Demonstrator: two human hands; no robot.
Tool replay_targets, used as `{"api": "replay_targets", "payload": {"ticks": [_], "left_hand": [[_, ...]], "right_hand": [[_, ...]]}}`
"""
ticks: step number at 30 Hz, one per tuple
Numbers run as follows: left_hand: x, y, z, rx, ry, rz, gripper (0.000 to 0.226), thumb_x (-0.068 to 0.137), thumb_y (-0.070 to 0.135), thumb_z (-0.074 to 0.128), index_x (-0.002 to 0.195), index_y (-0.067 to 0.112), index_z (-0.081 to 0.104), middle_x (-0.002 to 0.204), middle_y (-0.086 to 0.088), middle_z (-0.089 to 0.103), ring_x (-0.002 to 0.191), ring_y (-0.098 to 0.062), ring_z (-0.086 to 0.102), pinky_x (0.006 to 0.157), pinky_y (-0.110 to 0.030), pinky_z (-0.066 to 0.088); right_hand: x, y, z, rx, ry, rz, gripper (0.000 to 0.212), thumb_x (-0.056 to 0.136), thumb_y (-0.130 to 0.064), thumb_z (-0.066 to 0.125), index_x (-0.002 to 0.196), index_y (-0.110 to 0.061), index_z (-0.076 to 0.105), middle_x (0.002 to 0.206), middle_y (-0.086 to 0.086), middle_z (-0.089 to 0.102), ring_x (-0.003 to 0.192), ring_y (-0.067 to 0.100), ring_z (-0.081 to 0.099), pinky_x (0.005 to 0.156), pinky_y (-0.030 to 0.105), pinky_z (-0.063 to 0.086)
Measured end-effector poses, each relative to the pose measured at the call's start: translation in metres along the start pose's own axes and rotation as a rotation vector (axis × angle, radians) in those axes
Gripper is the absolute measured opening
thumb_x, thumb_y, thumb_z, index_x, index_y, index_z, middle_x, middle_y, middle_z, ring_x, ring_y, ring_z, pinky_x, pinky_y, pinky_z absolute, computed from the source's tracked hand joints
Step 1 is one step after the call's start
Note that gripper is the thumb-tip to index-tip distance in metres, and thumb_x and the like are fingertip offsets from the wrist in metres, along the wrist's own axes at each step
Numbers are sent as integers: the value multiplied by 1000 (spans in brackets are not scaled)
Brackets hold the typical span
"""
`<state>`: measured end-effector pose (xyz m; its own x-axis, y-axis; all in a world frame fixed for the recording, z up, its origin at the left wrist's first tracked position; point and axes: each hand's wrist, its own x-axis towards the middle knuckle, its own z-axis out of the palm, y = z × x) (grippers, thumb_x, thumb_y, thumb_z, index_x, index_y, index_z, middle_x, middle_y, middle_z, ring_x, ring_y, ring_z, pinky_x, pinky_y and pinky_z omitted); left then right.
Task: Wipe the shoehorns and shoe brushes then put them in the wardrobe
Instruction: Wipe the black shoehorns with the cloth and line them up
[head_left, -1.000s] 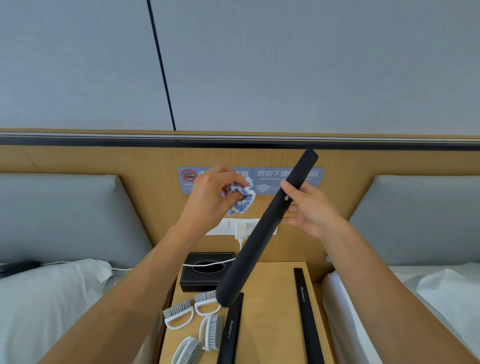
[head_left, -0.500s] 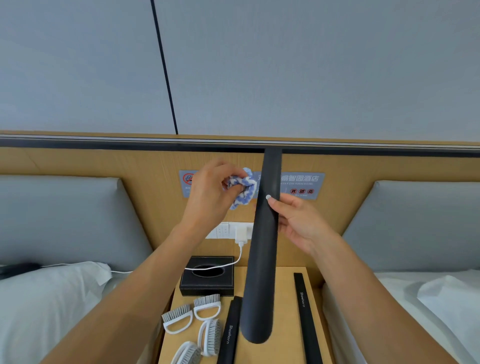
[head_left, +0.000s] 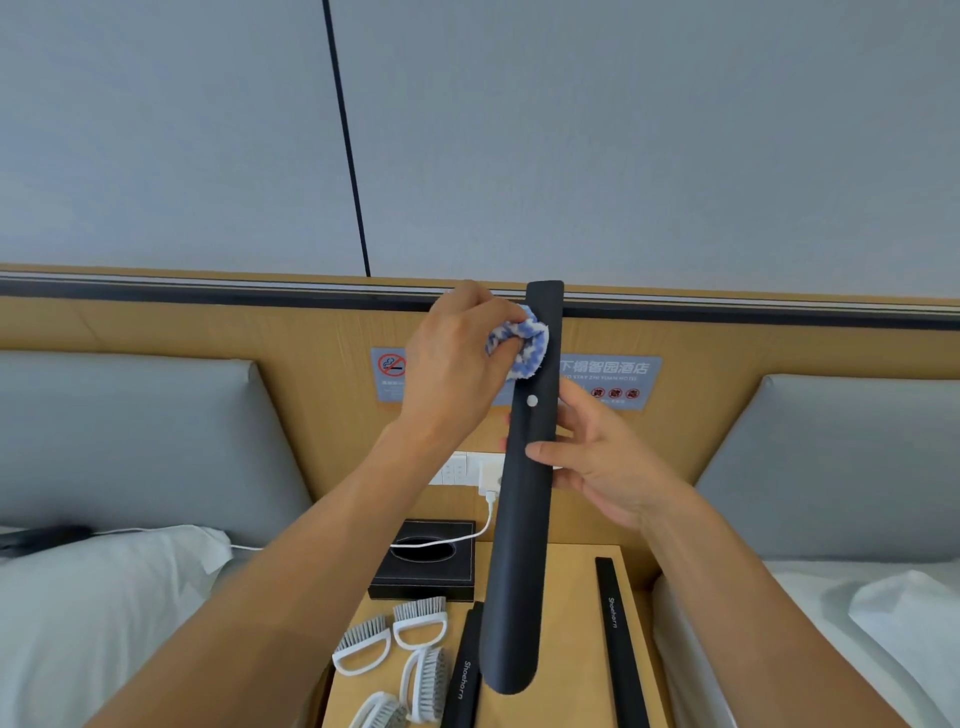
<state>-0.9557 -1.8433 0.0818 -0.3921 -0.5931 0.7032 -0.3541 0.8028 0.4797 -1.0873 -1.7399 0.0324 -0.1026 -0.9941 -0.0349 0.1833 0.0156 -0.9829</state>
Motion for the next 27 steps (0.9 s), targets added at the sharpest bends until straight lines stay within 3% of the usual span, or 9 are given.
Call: {"api": "replay_targets", "payload": {"ticks": [4, 7, 12, 17, 23, 27], "left_hand": [[0, 5, -2, -48, 35, 9, 19, 86, 8, 69, 104, 13, 73, 98, -3, 61, 85, -17, 61, 70, -35, 51], [8, 10, -4, -57, 100, 1, 19, 85, 10, 70, 103, 14, 73, 98, -4, 60, 82, -13, 59, 68, -23, 47], [9, 12, -2, -37, 20, -52, 23, 86, 11, 71, 109, 10, 73, 105, -9, 61, 88, -15, 59, 72, -18, 45], [0, 7, -2, -46, -78, -26, 27, 84, 10, 72, 111, 11, 73, 103, -5, 64, 86, -9, 54, 70, -5, 37], [-8, 10, 1, -32, -78, 3, 24, 83, -1, 69, 105, 9, 75, 96, -8, 65, 81, -12, 54, 69, -13, 41], [15, 11, -11, -46, 13, -14, 21, 81, 2, 72, 100, 8, 76, 92, -9, 64, 76, -17, 58, 66, -23, 45]], "right_hand": [[0, 2, 1, -35, 98, -2, 58, 86, 11, 65, 125, -31, 61, 118, 10, 69, 101, 23, 72, 79, 42, 62], [2, 3, 4, -111, 138, -31, 57, 84, 7, 70, 120, -36, 62, 108, 1, 74, 97, 17, 73, 74, 39, 63], [2, -1, 6, -96, 197, -139, 52, 80, 8, 74, 116, -29, 68, 105, -6, 74, 96, 19, 73, 65, 41, 62], [-1, -4, -4, -87, 207, -156, 46, 85, 6, 70, 119, -24, 69, 109, -1, 76, 98, 18, 74, 63, 32, 60], [-3, -4, -10, -114, 164, -118, 42, 87, 6, 67, 119, -19, 69, 109, 4, 76, 96, 21, 74, 61, 28, 59], [-5, -7, -9, -161, 98, -118, 44, 87, 8, 66, 121, -20, 68, 109, 5, 76, 96, 23, 74, 63, 31, 61]]}}
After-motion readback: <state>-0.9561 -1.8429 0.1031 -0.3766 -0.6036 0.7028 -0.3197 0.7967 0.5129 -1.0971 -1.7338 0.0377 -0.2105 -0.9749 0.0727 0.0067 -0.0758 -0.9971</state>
